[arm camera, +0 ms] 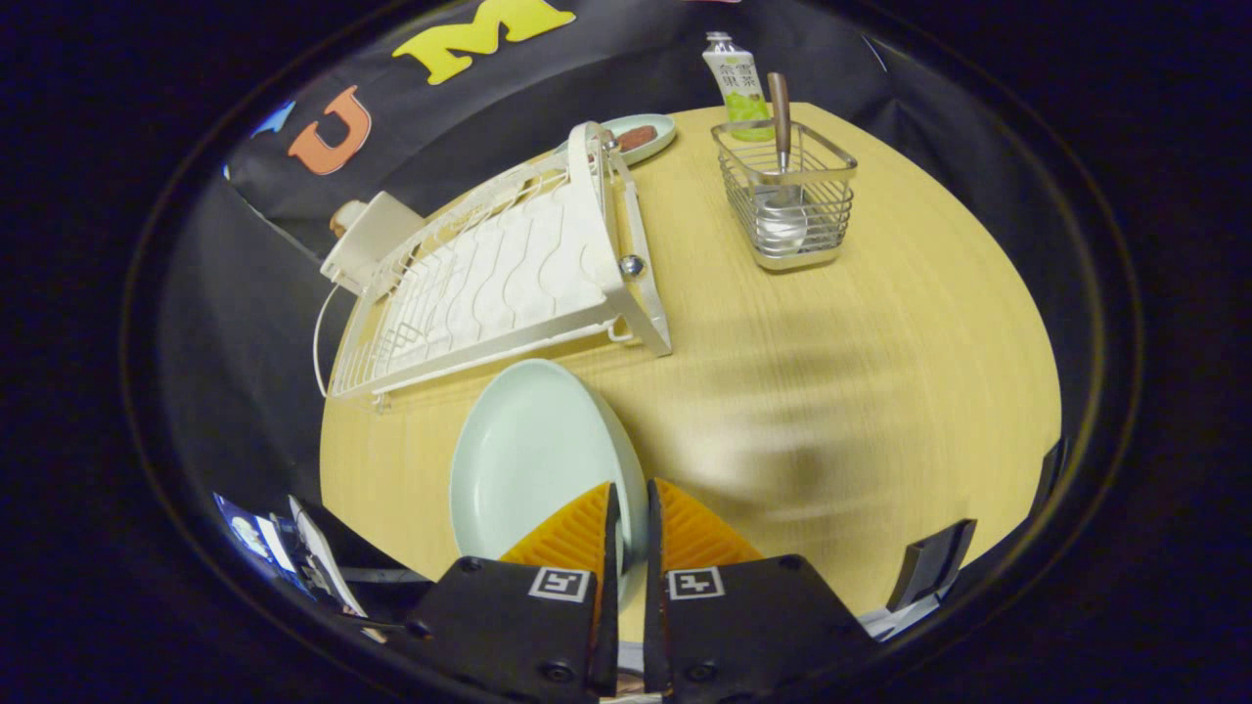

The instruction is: Take the plate from the dish rack, then take the spoon from the basket and place it into the plate.

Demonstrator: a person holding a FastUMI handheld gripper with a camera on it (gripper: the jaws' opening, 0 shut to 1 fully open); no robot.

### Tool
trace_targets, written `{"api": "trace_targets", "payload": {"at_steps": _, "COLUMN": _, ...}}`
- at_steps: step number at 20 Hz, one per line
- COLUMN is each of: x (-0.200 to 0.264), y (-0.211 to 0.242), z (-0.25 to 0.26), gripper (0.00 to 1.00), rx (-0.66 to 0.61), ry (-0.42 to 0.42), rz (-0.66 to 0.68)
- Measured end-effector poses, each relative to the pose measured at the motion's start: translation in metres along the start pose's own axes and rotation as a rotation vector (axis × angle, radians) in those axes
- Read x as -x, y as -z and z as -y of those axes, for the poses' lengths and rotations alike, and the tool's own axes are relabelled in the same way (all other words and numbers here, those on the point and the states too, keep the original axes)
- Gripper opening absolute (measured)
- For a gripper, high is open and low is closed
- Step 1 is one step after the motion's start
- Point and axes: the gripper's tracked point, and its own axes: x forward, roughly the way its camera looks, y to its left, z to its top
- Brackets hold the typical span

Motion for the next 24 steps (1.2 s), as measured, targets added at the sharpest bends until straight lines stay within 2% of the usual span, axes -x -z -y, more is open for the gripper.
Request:
{"api": "trace_targets", "payload": {"at_steps": 2, "x": -0.006, "y": -0.003, "z": 0.009, "gripper": 0.17, "rx": 0.028, "ry": 0.04, "rz": 0.008}}
{"api": "trace_targets", "payload": {"at_steps": 6, "x": -0.013, "y": -0.009, "z": 0.034, "gripper": 0.2, "rx": 0.144, "ry": 0.226, "rz": 0.058}}
{"api": "trace_targets", "payload": {"at_steps": 7, "x": -0.009, "y": -0.011, "z": 0.037, "gripper": 0.17, "rx": 0.159, "ry": 0.253, "rz": 0.082}}
{"api": "trace_targets", "payload": {"at_steps": 10, "x": -0.002, "y": -0.007, "z": 0.031, "gripper": 0.25, "rx": 0.168, "ry": 0.239, "rz": 0.104}}
{"api": "trace_targets", "payload": {"at_steps": 11, "x": 0.006, "y": -0.01, "z": 0.032, "gripper": 0.38, "rx": 0.193, "ry": 0.251, "rz": 0.141}}
{"api": "trace_targets", "payload": {"at_steps": 15, "x": 0.05, "y": -0.033, "z": 0.042, "gripper": 0.8, "rx": 0.295, "ry": 0.319, "rz": 0.371}}
{"api": "trace_targets", "payload": {"at_steps": 18, "x": 0.084, "y": -0.053, "z": 0.043, "gripper": 0.84, "rx": 0.318, "ry": 0.319, "rz": 0.528}}
{"api": "trace_targets", "payload": {"at_steps": 22, "x": 0.104, "y": -0.08, "z": 0.051, "gripper": 1.0, "rx": 0.317, "ry": 0.266, "rz": 0.665}}
{"api": "trace_targets", "payload": {"at_steps": 24, "x": 0.105, "y": -0.099, "z": 0.056, "gripper": 1.0, "rx": 0.292, "ry": 0.247, "rz": 0.708}}
